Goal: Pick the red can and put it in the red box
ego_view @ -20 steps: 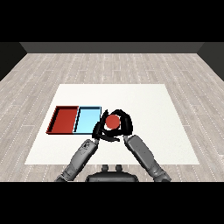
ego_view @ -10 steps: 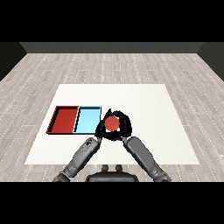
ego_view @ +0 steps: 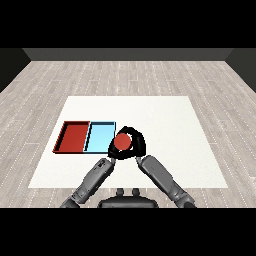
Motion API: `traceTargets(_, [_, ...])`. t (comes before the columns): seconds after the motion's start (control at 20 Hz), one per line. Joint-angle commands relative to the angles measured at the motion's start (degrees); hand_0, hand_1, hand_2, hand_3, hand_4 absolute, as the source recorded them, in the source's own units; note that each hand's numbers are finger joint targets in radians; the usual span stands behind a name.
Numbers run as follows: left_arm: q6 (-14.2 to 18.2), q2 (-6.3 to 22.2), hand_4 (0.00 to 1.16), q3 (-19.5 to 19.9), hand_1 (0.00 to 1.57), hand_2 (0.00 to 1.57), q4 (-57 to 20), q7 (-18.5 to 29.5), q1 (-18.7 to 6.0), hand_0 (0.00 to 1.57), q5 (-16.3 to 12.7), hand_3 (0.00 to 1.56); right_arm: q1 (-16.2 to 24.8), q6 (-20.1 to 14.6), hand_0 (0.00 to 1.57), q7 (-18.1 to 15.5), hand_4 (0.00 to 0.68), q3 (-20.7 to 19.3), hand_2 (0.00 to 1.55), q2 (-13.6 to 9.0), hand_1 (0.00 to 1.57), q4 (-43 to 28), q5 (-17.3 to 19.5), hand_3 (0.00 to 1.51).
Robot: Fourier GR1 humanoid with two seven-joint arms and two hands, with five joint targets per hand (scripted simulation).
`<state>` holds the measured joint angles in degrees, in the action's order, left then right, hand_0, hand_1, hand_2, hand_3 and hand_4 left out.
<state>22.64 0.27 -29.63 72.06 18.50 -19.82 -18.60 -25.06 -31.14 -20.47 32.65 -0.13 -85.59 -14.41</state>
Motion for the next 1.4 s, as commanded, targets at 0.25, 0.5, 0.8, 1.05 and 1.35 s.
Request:
traceTargets(0.25, [9.5,-0.3,1.12,-2.8,1.57,1.56,-5.0,0.2,-5.8,1.57,-5.9,1.48,-0.2,2.0,1.49,-1.7,0.651,-1.6,1.44,0.1,1.49,2.1,-2.3,1.39])
traceTargets(0.5, [11.2,-0.2,1.14,-1.3,1.57,1.55,-1.3,-1.7,-4.9,1.57,-2.3,1.47,0.7,0.3,1.48,5.1,0.642,-1.6,1.44,0.1,1.48,-5.0,2.3,1.39])
traceTargets(0.8, [14.2,-0.2,1.15,-4.7,1.57,1.57,-3.3,11.4,-2.9,1.57,-6.4,1.50,0.2,-1.3,1.25,1.0,0.000,0.7,1.25,0.1,1.25,-0.5,-2.2,1.16])
traceTargets(1.05, [10.0,-0.2,1.15,-1.1,1.57,1.57,-1.8,9.9,-2.1,1.57,-4.6,1.51,0.1,0.8,0.00,7.4,0.000,-1.1,0.00,0.1,0.00,0.4,3.9,0.00])
traceTargets(1.35, [13.4,-0.2,1.14,-1.0,1.57,1.57,2.0,4.8,-1.2,1.57,0.0,1.50,-0.4,0.2,0.00,6.9,0.000,-0.5,0.00,0.1,0.00,1.6,1.9,0.00])
